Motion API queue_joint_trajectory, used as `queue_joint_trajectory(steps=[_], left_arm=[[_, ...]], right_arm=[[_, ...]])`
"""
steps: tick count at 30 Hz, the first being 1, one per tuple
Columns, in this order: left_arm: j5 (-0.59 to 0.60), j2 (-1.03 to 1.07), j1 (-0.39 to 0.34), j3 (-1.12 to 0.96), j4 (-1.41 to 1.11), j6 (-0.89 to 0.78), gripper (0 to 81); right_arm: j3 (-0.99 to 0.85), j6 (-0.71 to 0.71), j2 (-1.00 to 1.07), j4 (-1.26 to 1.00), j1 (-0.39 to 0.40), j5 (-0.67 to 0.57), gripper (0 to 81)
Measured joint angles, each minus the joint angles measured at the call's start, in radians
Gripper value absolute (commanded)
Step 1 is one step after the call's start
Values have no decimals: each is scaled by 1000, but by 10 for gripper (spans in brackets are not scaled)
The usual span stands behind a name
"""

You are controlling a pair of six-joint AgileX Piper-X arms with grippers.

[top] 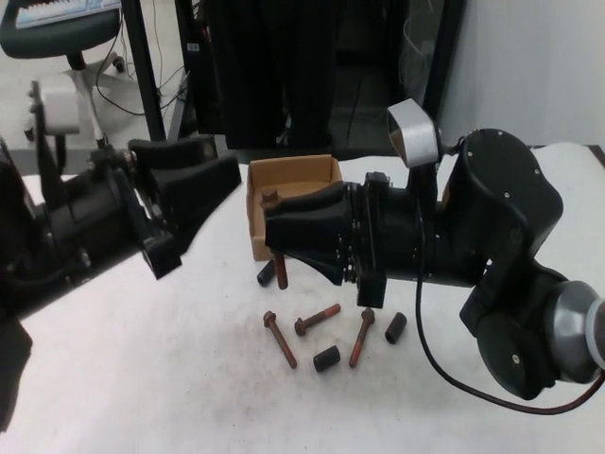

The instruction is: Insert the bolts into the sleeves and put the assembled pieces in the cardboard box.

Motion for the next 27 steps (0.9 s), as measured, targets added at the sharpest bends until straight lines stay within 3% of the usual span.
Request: queue_joint_trajectory(steps=[2,3,8,11,14,17,20,27], left_arm=[[-15,0,32,0,-15,0,48],[-22,0,49,0,-17,0,3],[-33,0,102,0,-19,-26,3],[-33,-7,106,2,-20,-54,3],[-33,-23,106,2,-20,-60,3],[-33,-53,106,2,-20,-62,3],[-33,-88,106,6,-22,-64,3],[-33,-129,106,30,2,-91,3]], right_arm=[[0,0,0,0,-7,9,8],[-3,0,0,0,-12,16,8],[-49,-17,0,40,-52,118,8],[-122,-112,-2,209,-74,213,8],[-224,-264,-2,472,-82,337,8],[-349,-453,13,796,-81,539,8],[-466,-589,55,984,-85,696,8],[-659,-661,198,1127,-102,778,8]])
